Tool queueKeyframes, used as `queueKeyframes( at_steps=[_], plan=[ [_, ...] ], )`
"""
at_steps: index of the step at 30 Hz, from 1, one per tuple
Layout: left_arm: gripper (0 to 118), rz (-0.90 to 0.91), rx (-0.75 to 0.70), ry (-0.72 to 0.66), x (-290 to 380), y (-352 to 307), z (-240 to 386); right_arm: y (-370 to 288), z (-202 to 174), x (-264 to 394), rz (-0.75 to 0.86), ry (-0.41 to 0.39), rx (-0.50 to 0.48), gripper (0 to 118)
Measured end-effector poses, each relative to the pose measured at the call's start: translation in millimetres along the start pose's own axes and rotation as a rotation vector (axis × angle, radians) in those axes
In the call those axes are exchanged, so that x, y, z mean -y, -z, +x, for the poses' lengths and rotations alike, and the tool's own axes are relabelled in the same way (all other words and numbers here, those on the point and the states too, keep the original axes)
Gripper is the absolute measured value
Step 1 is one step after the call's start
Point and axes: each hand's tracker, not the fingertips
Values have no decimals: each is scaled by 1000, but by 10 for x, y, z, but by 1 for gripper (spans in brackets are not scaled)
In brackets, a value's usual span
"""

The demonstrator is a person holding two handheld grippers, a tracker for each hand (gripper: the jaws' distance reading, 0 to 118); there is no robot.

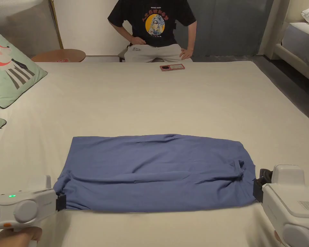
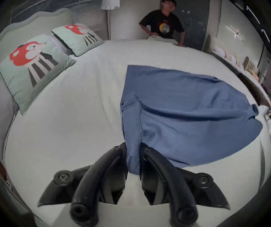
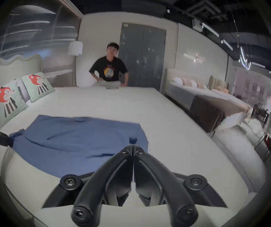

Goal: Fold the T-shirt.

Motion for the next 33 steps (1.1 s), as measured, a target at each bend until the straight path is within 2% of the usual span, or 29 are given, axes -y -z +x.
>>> queueKeyframes(
  at_steps=[1,4,5,6,12,13,15,17,18,26,33],
  plan=[
    [8,1,6,-4,-23,-38,-14,119,49,24,-55,11,-1,27],
    [8,20,34,-16,-61,-122,-57,450,149,65,-189,48,-15,96],
    [8,30,58,-28,-73,-150,-67,605,168,95,-237,53,-22,104],
    [8,35,64,-37,-84,-169,-68,729,171,120,-279,55,-29,105],
    [7,50,96,-48,-122,-174,-41,1199,64,284,-373,47,-36,102],
    [7,49,97,-53,-116,-168,-48,1230,56,314,-395,60,-41,91],
    [7,44,98,-63,-90,-162,-85,1175,24,352,-405,55,-45,51],
    [7,36,96,-73,-72,-150,-112,1042,21,343,-348,43,-66,19],
    [7,36,94,-74,-56,-156,-126,1001,36,326,-349,48,-84,12],
    [7,41,71,-107,198,-355,-224,413,198,214,-249,83,-112,10],
    [7,22,59,-117,755,-740,-316,-277,329,593,-243,114,-137,10]
  ],
)
